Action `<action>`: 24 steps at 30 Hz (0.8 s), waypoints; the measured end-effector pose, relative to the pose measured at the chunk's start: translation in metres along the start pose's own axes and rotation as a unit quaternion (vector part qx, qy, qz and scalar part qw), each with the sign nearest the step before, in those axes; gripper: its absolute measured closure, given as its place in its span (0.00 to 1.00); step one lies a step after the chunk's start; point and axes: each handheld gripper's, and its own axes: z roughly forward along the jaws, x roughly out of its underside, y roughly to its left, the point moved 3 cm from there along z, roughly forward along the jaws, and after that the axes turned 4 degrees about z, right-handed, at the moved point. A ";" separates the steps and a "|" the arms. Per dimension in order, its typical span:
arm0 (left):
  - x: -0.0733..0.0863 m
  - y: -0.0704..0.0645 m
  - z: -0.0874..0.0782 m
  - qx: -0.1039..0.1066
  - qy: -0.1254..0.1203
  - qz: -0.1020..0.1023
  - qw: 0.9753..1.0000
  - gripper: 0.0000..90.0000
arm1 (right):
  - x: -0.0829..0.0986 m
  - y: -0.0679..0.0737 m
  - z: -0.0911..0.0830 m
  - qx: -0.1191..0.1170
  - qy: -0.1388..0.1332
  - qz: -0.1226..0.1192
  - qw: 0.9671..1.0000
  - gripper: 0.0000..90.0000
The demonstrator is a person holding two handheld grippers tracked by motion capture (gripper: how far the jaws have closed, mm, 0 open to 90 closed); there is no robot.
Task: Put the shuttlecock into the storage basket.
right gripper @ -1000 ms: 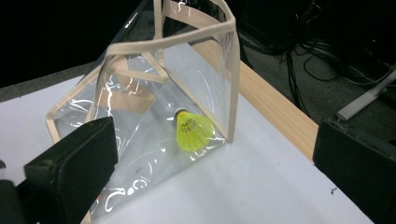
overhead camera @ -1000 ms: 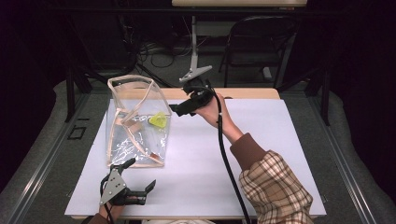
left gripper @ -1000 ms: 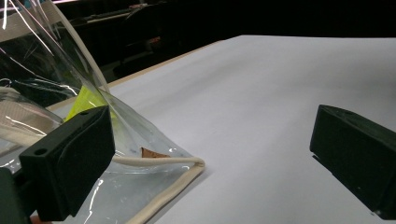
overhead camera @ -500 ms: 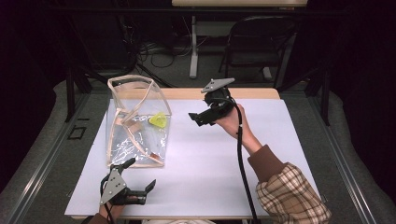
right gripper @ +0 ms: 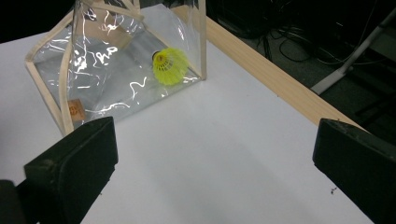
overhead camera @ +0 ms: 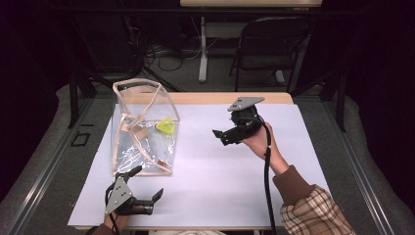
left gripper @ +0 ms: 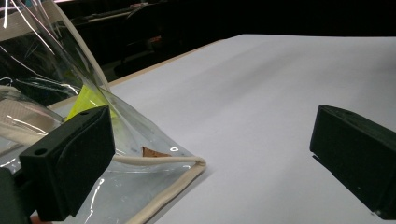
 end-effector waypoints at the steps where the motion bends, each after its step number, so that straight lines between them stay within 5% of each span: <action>1: 0.000 0.000 0.000 0.000 -0.001 0.000 1.000 0.00 | 0.003 0.000 -0.002 0.003 0.000 -0.001 1.000 0.00; 24: 0.000 0.000 0.000 0.000 0.001 0.000 1.000 0.00 | 0.086 0.014 -0.031 0.029 0.006 0.013 0.999 0.00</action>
